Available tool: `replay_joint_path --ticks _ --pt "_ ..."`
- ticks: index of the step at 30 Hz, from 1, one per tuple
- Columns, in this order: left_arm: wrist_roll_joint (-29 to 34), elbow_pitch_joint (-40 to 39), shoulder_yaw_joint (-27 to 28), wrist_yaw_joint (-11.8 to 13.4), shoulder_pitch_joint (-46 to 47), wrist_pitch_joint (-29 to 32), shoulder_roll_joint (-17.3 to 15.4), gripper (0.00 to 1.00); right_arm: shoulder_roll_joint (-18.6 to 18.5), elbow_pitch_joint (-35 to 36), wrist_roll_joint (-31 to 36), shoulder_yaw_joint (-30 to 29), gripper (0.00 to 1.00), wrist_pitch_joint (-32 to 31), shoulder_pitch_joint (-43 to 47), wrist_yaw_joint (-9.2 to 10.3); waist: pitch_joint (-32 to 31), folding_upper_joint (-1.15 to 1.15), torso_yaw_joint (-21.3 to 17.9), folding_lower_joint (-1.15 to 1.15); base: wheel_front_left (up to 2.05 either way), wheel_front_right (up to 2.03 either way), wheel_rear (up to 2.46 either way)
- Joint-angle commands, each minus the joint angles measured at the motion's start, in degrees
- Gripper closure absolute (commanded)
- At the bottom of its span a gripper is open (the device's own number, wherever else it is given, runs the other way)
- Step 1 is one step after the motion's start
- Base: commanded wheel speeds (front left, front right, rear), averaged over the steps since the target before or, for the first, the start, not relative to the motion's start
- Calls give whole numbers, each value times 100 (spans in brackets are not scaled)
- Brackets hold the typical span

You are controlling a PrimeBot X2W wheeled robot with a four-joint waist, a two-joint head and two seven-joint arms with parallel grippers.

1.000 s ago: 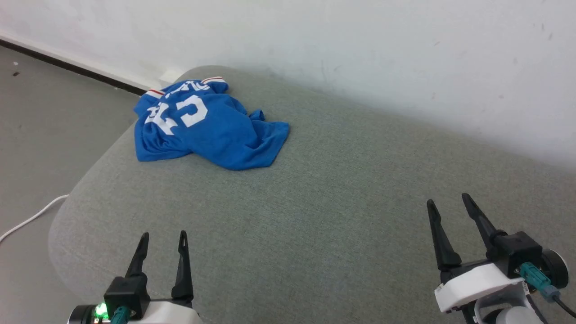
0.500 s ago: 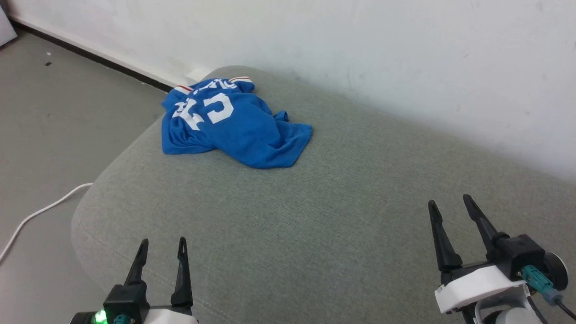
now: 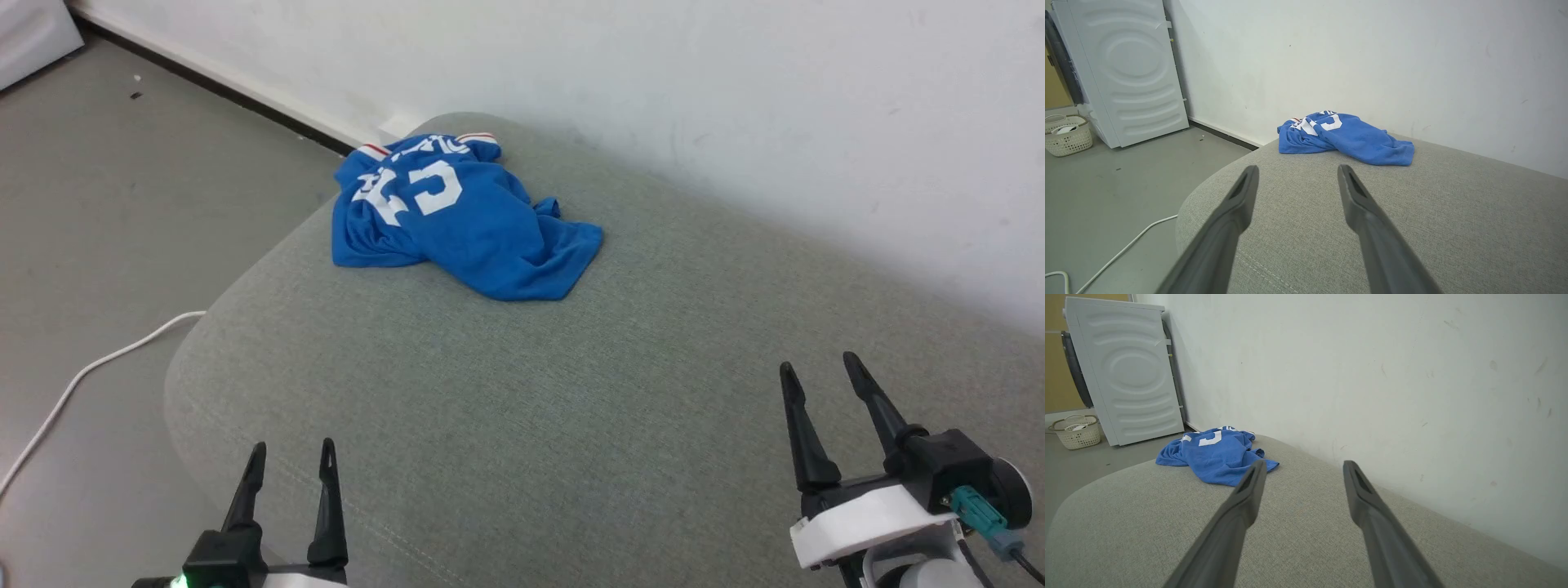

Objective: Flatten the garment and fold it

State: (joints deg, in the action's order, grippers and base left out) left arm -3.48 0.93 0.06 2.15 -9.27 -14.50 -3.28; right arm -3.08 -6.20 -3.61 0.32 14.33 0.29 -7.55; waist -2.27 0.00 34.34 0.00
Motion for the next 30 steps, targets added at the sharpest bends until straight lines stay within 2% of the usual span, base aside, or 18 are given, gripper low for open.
replay_joint_path --ticks 1,13,17,20,24,27,30 --pt "-25 21 11 59 -47 -50 -9 0 21 -5 -48 -17 0 67 -55 6 15 0 61 0 0 0 0" --pt "-33 27 -4 59 -36 -50 -4 0 21 15 -45 -46 0 67 -43 6 37 0 54 0 0 0 0" --pt "-425 -450 2 -2 233 -50 17 0 21 96 7 -97 0 67 -33 6 152 0 58 0 0 0 0" --pt "-496 -944 -91 -95 743 115 -67 0 21 225 145 -214 0 67 -20 6 351 0 53 0 0 0 0" --pt "-419 -1525 -240 -206 1841 860 -236 0 21 570 403 -427 0 -57 -62 6 719 0 -22 0 0 0 0" --pt "-368 -1511 -240 -284 2798 1376 -421 0 -7 1006 578 -511 0 -291 -159 6 1055 0 -150 0 0 0 0" --pt "-405 -1143 -175 -342 3655 1828 -577 0 -135 1548 618 -507 0 -563 -288 6 1410 0 -334 0 0 0 0"
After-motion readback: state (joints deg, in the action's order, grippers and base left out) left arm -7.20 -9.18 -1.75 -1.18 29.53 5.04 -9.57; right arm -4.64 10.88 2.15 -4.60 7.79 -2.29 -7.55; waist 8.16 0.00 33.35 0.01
